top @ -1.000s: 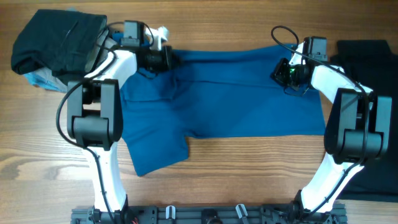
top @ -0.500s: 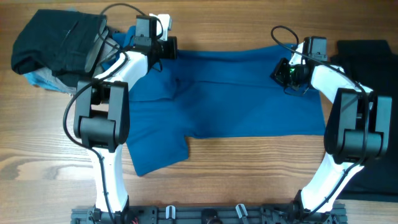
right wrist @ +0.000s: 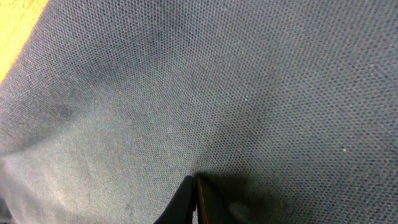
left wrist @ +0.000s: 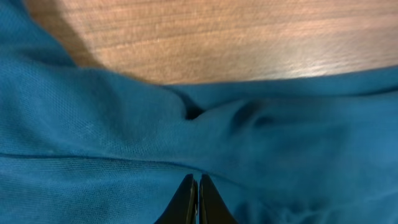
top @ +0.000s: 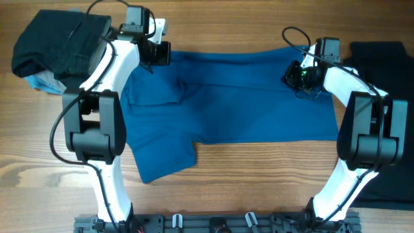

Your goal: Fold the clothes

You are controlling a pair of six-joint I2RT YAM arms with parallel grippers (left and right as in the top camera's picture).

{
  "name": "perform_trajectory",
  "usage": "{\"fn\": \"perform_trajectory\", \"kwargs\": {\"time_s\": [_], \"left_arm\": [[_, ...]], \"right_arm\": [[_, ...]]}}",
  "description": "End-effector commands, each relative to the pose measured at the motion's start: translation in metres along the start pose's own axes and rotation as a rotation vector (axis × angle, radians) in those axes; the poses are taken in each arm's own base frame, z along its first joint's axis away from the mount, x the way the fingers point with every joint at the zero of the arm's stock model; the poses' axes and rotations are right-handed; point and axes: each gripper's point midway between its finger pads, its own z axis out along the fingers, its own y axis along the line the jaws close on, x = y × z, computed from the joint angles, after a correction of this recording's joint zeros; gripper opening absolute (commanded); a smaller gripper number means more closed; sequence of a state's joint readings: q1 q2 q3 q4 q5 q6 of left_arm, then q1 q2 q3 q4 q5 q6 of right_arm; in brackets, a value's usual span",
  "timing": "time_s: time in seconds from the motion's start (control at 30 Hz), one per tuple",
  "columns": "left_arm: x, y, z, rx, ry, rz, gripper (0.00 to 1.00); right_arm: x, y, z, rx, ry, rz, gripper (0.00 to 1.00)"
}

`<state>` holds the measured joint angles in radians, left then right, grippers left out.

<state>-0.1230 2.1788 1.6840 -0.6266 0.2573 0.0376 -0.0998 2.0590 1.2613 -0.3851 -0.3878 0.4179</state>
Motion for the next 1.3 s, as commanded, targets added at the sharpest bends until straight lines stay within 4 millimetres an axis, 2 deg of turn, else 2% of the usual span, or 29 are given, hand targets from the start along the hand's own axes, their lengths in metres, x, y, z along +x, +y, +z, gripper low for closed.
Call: {"fn": "perform_trajectory", "kwargs": {"time_s": [0.0, 0.1, 0.2, 0.3, 0.4, 0.47, 0.57, 0.63, 0.67, 0.73, 0.77, 0.8, 0.83, 0.93, 1.03, 1.17, 1.23, 1.27], "left_arm": [[0.016, 0.009, 0.039, 0.018, 0.022, 0.02, 0.04], [-0.004, 0.014, 0.058, 0.026, -0.075, -0.078, 0.04], [-0.035, 0.026, 0.055, 0.011, -0.202, -0.169, 0.04], [-0.053, 0.044, 0.03, 0.014, -0.246, -0.223, 0.04], [-0.063, 0.051, -0.017, 0.026, -0.26, -0.235, 0.08], [-0.063, 0.045, -0.055, 0.026, -0.256, -0.179, 0.09], [-0.048, 0.029, -0.099, 0.013, -0.207, -0.092, 0.14], [-0.031, 0.021, -0.137, -0.018, -0.168, -0.083, 0.21], [-0.023, 0.022, -0.155, -0.052, -0.156, -0.092, 0.22], [-0.005, 0.026, -0.186, -0.124, -0.127, -0.12, 0.35], [0.006, 0.029, -0.196, -0.151, -0.106, -0.147, 0.37], [0.016, 0.034, -0.204, -0.177, -0.08, -0.186, 0.37], [0.032, 0.04, -0.21, -0.201, -0.035, -0.244, 0.36], [0.076, 0.051, -0.216, -0.218, 0.128, -0.342, 0.3], [0.097, 0.05, -0.214, -0.218, 0.207, -0.357, 0.35], [0.11, 0.046, -0.218, -0.216, 0.253, -0.367, 0.24], [0.114, 0.041, -0.231, -0.221, 0.246, -0.366, 0.23], [0.115, 0.039, -0.237, -0.222, 0.236, -0.365, 0.24]], "right_arm": [[0.025, -0.036, 0.022, 0.122, 0.073, 0.041, 0.05], [0.025, -0.036, 0.021, 0.122, 0.073, 0.042, 0.05], [0.025, -0.036, 0.021, 0.122, 0.073, 0.042, 0.05], [0.027, -0.037, 0.021, 0.125, 0.08, 0.044, 0.06], [0.031, -0.038, 0.02, 0.131, 0.095, 0.05, 0.06], [0.033, -0.038, 0.014, 0.134, 0.107, 0.056, 0.06], [0.026, -0.029, -0.01, 0.096, 0.092, -0.022, 0.12], [0.015, -0.022, -0.044, 0.086, 0.043, -0.057, 0.16], [0.007, -0.015, -0.069, 0.076, -0.004, -0.065, 0.17], [-0.003, -0.001, -0.109, 0.056, -0.087, -0.089, 0.29], [-0.005, 0.008, -0.129, 0.044, -0.128, -0.102, 0.38], [-0.005, 0.014, -0.142, 0.038, -0.148, -0.11, 0.46], [-0.001, 0.02, -0.158, 0.032, -0.168, -0.113, 0.49], [0.024, 0.021, -0.186, 0.048, -0.14, -0.028, 0.55], [0.05, -0.003, -0.19, 0.102, -0.038, 0.095, 0.61], [0.08, -0.065, -0.18, 0.24, 0.086, 0.258, 0.64], [0.102, -0.1, -0.169, 0.273, 0.155, 0.37, 0.64], [0.11, -0.111, -0.166, 0.28, 0.174, 0.408, 0.63]]}}
